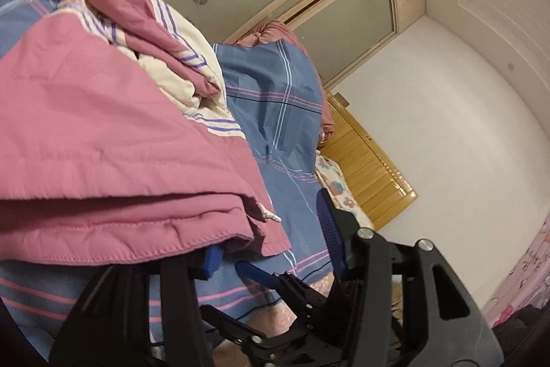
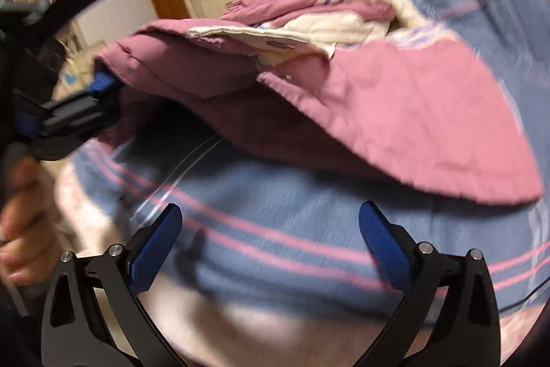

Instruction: Fold large clothes

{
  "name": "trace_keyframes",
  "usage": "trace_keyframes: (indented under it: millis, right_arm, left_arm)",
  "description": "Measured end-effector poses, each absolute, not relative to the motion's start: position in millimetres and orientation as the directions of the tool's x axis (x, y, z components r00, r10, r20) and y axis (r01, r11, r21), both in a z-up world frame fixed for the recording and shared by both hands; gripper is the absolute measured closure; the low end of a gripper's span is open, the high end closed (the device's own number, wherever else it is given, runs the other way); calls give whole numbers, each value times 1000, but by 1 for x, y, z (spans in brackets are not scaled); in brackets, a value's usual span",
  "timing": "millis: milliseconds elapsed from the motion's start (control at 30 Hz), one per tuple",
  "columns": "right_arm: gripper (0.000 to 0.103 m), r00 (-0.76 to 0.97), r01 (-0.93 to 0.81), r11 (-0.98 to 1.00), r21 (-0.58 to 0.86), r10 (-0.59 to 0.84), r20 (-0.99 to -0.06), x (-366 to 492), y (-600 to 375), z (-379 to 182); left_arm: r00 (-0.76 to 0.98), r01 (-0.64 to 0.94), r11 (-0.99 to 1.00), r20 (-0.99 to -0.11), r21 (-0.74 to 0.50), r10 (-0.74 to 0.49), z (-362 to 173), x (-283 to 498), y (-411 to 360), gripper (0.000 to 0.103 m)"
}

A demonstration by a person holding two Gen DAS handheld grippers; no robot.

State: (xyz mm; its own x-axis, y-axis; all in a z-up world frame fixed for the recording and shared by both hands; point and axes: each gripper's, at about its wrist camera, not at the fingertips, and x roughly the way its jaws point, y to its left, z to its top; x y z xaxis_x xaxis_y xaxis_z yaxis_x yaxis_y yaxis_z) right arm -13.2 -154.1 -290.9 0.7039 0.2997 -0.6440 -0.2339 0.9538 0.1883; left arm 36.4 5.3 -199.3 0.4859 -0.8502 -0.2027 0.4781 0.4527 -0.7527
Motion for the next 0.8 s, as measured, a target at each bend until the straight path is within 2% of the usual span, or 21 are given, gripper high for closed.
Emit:
trace_keyframes:
  millis: [167, 267, 433, 567, 633, 800]
  right_arm:
    - [1, 548, -402, 853, 334, 516, -658, -14, -134, -300]
    - [1, 569, -347, 753, 558, 643, -513, -32, -177, -310]
    - [3, 676, -96, 563, 821, 643, -361, -28, -254, -331]
    - [3, 769, -31, 574, 818, 536, -348, -24, -266, -332]
    - [3, 796, -24, 643, 765, 475, -375, -19, -259, -331]
    - [3, 873, -11, 781, 625, 313, -375, 1, -231, -329]
  left_arm:
    - [499, 479, 468, -208, -743, -841, -189, 41, 8, 55]
    - [499, 478, 473, -214, -740, -840, -191, 41, 9, 55]
    - [498, 464, 451, -197, -762, -845, -203, 39, 13, 55]
    - [499, 452, 435, -183, -779, -847, -207, 40, 17, 55]
    - [500, 460, 449, -194, -766, -844, -204, 40, 17, 55]
    - [498, 465, 450, -195, -762, -845, -202, 40, 19, 52]
